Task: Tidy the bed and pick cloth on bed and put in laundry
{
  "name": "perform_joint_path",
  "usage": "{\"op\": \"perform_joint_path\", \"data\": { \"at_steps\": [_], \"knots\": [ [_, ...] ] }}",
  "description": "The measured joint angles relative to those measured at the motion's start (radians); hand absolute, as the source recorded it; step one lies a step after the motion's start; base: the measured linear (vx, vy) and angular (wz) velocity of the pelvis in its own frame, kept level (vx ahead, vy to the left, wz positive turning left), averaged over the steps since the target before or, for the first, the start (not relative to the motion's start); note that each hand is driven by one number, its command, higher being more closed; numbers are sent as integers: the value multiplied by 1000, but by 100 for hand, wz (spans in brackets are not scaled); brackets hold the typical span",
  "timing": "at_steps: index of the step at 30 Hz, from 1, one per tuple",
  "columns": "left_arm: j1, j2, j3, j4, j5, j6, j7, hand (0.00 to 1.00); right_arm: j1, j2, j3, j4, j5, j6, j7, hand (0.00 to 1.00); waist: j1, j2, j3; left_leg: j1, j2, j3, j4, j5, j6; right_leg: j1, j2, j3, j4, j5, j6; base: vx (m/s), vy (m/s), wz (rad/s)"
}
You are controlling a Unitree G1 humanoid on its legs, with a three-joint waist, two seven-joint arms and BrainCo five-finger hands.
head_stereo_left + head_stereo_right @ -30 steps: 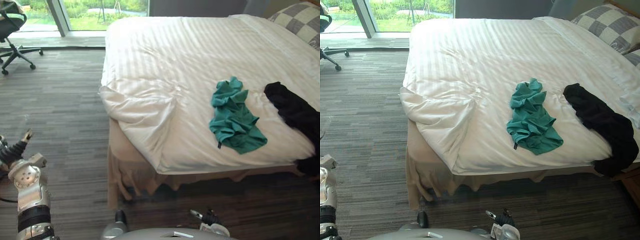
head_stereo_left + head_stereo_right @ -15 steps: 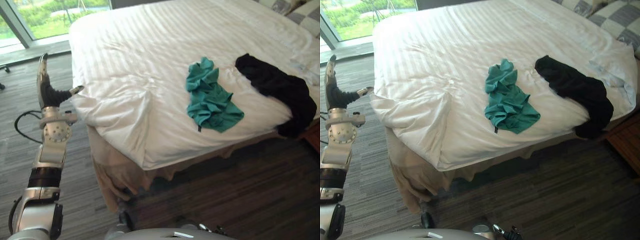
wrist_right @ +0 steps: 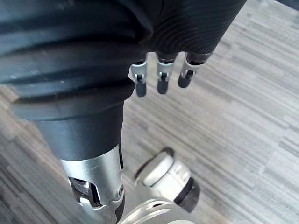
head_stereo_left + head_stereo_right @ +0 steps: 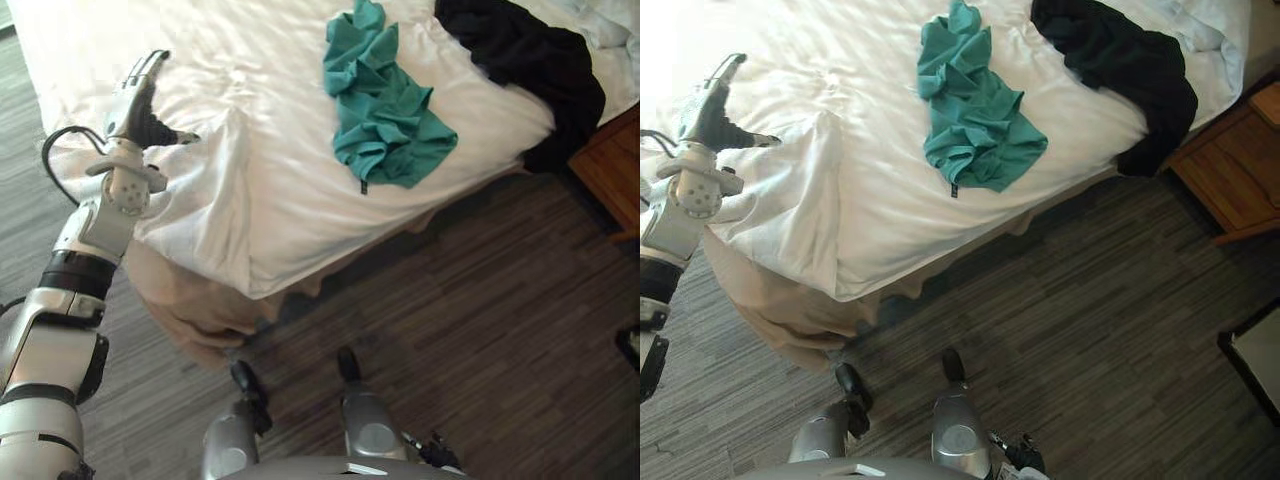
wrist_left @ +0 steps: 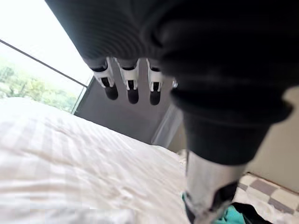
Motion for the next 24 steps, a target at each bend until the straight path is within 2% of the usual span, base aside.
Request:
{"op": "perform_joint_path", "data": {
  "at_steps": [2,6,10,12,13,15,19,24],
  "knots": [
    [-44,-2,-58,32,19,0,-35,0,3,7,1,-33,0,0,-1,0,-4,1,22,-34,22,5,35,-20,-4,-33,13,16,21,9,5,-77,-23,-17],
    [-122,-29,-105,88,42,9,-46,0,4,15,13,-87,13,-2,-5,0,2,1,64,-91,65,33,90,-40,1,-92,29,19,49,27,7,-92,-29,-10],
    [-188,-81,-85,203,79,41,-71,0,3,19,51,-152,43,-11,-16,0,7,0,91,-168,124,109,125,-36,5,-178,50,20,53,69,11,-102,-52,-7],
    [-188,-135,-16,254,118,68,-106,0,4,20,64,-184,48,-19,-23,0,16,-2,98,-193,142,119,141,-33,5,-201,59,22,52,77,10,-73,-47,-10],
    [-188,-148,12,261,126,73,-109,100,4,18,72,-185,50,-19,-23,0,16,-3,103,-193,143,119,141,-33,5,-201,59,21,51,78,9,-54,-47,-1],
    [-188,-180,105,280,156,81,-117,100,3,15,85,-191,58,-22,-22,0,22,-4,107,-195,157,131,141,-33,4,-201,66,18,43,81,5,-38,-63,0],
    [-192,-191,257,293,186,87,-117,100,2,3,114,-192,71,-29,-22,0,26,-5,107,-211,176,141,141,-23,-8,-201,74,3,3,80,-1,-17,-97,-2],
    [-175,-189,317,297,193,93,-125,100,3,-21,163,-190,87,-29,-21,0,27,-6,106,-207,181,141,155,-3,0,-193,71,-13,10,69,-1,10,-38,1]
  ]
}}
